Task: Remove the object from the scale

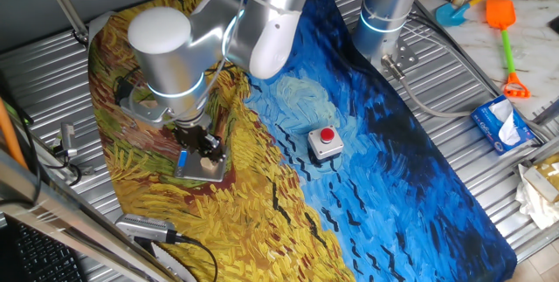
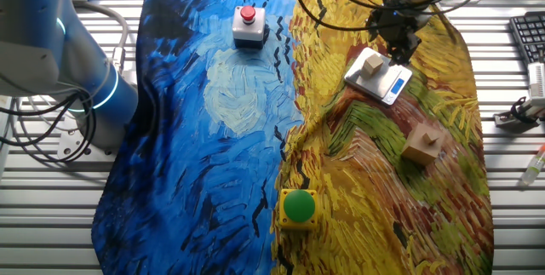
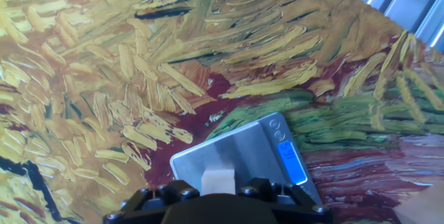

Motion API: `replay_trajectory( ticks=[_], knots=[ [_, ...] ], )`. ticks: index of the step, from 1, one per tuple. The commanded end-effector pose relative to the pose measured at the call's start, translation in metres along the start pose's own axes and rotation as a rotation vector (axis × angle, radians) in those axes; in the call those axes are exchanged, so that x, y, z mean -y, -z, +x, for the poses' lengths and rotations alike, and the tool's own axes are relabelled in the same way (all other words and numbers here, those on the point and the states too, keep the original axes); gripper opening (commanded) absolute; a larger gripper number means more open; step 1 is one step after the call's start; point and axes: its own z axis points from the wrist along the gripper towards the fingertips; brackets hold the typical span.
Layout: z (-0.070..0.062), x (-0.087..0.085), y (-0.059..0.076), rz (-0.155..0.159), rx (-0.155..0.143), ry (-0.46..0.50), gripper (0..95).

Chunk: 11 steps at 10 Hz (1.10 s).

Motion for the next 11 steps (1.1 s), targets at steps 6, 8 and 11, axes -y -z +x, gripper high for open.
replay_trajectory(
  ticks=[6,8,11],
  knots=[
    [0.001,0.0,-0.018,0.01,0.003,0.002,57.0],
    [0.001,0.0,-0.022,0.016,-0.001,0.0,38.0],
    [0.003,0.0,-0.025,0.03,-0.01,-0.005,19.0]
  ],
)
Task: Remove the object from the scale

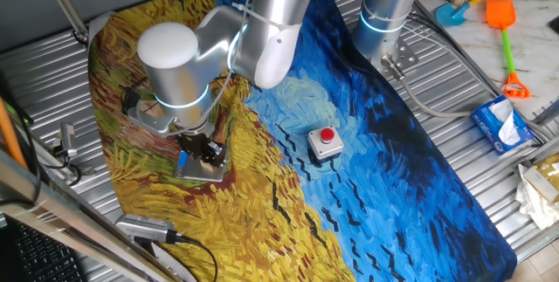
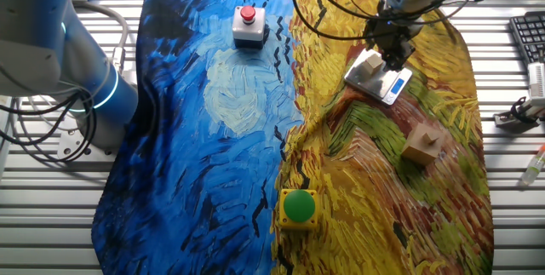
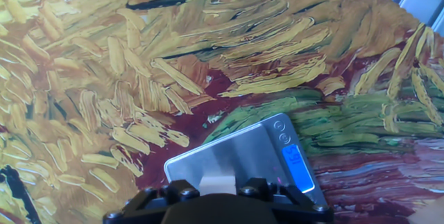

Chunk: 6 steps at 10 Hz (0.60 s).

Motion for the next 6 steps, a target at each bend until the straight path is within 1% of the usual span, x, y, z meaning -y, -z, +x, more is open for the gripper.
replay_trajectory(
  ticks=[1,3,6],
  knots=[
    [0.0007,0.0004,-0.0024,0.008,-0.002,-0.006,0.0],
    [0.0009,0.0004,-0.0026,0.018,-0.007,-0.012,0.0],
    [0.0006,0.0007,0.0003,0.02,-0.007,-0.017,0.0]
  ],
)
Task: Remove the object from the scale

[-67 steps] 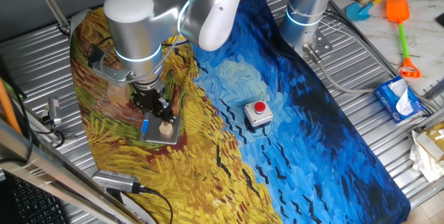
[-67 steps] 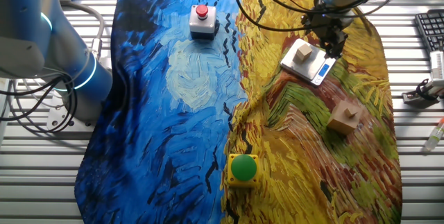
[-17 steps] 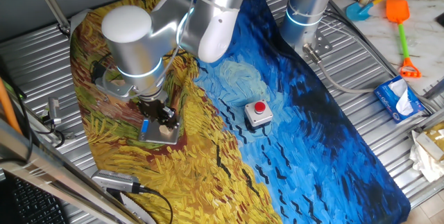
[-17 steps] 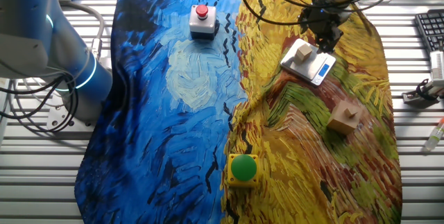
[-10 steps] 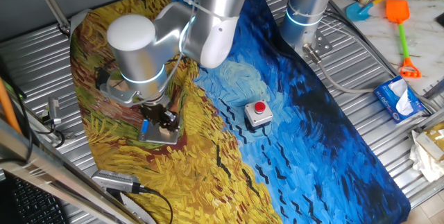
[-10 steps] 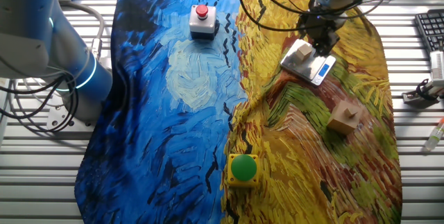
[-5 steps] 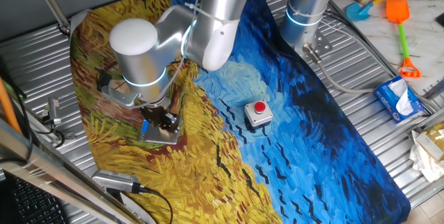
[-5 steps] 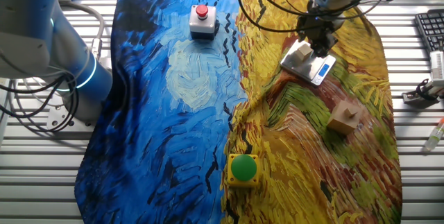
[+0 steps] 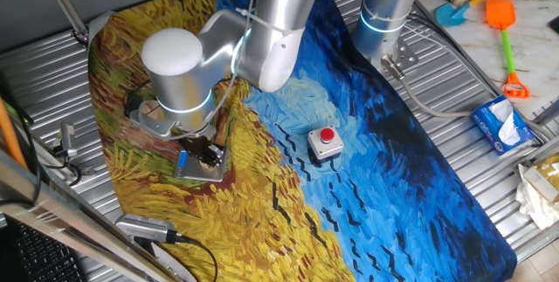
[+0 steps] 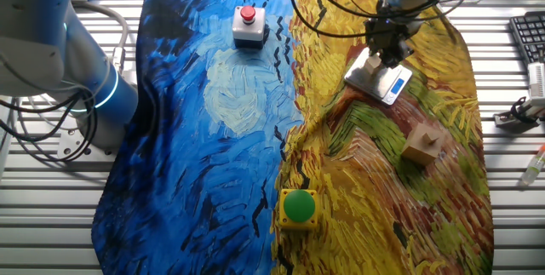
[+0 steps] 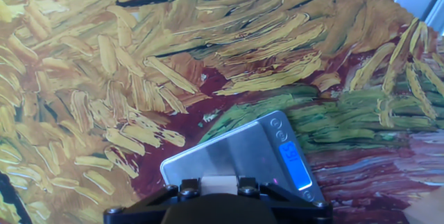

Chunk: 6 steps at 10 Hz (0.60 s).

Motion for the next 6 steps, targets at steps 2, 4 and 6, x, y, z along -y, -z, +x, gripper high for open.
replay_trajectory(
  ticks=[2,4,6],
  knots=[
    [0.0,0.005,0.008,-0.002,0.001,0.002,0.0],
    [0.004,0.015,0.013,-0.008,0.006,0.012,0.0],
    [0.014,0.028,0.015,-0.014,0.016,0.03,0.0]
  ],
)
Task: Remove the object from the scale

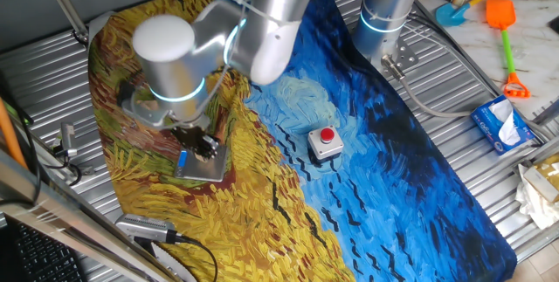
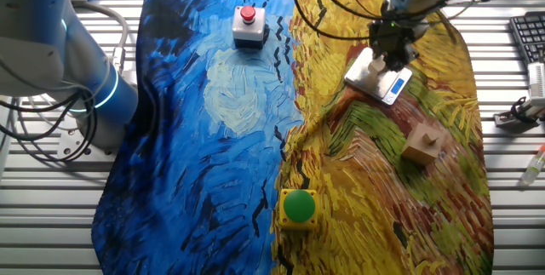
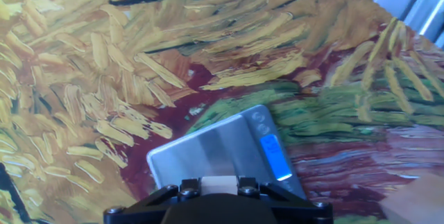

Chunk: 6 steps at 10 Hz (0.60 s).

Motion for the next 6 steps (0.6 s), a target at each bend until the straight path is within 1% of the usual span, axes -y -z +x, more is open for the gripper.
replay_trajectory(
  ticks=[1,4,5,6],
  knots=[
    [0.012,0.012,0.005,-0.003,-0.001,0.016,0.0],
    [0.028,0.029,0.012,-0.005,0.001,0.04,0.0],
    [0.038,0.038,0.015,-0.007,0.002,0.041,0.0],
    [0.041,0.041,0.016,-0.007,0.001,0.039,0.0]
  ],
)
